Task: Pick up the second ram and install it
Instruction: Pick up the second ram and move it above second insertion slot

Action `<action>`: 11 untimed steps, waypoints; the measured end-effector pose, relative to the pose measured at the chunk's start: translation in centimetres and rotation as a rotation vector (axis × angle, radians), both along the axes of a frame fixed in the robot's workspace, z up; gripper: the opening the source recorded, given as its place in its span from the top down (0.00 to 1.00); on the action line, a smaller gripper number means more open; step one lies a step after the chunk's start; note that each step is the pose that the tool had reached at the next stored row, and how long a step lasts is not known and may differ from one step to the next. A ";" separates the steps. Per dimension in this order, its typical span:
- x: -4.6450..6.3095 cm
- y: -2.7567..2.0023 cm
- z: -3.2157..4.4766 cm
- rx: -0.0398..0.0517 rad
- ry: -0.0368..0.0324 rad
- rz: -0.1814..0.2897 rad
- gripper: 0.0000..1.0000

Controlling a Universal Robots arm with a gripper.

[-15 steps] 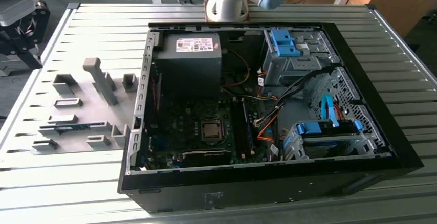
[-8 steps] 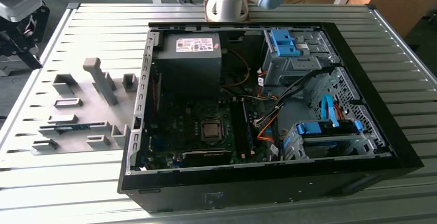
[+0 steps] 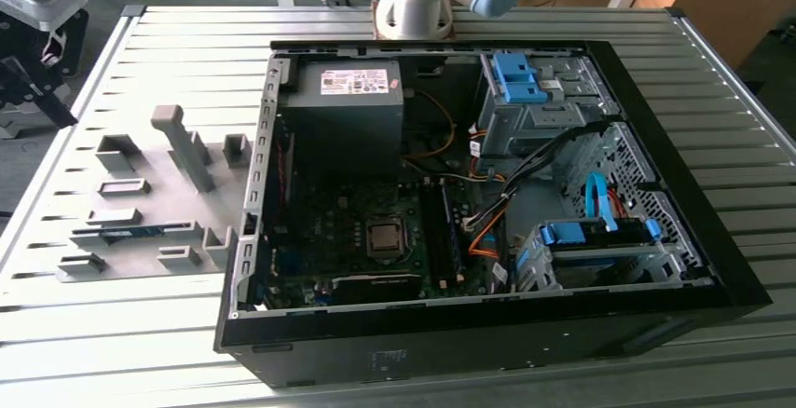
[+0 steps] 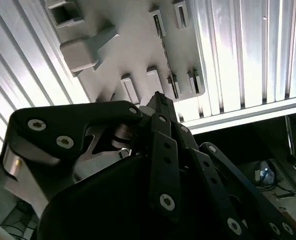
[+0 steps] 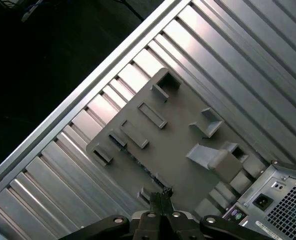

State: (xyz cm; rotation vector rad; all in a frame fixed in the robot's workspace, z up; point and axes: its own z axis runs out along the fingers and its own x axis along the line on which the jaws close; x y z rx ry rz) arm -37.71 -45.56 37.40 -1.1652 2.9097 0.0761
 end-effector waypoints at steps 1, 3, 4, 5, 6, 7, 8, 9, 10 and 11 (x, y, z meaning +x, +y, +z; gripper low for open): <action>0.0 0.00 -0.01 -0.0003 0.0001 0.019 0.89; 0.0 0.00 -0.05 -0.0005 0.0000 0.055 0.89; 0.0 0.00 -0.07 -0.0006 0.0000 0.073 0.89; 0.0 0.00 -0.09 -0.0006 0.0000 0.091 0.89; 0.0 0.00 -0.11 -0.0006 0.0000 0.109 0.89; 0.0 0.00 -0.13 -0.0006 0.0000 0.127 0.89; 0.0 0.00 -0.16 -0.0006 0.0000 0.147 0.89; 0.0 0.00 -0.17 -0.0006 0.0000 0.165 0.89; 0.0 0.00 -0.19 -0.0006 0.0000 0.183 0.89; 0.0 0.00 -0.20 -0.0006 -0.0001 0.201 0.89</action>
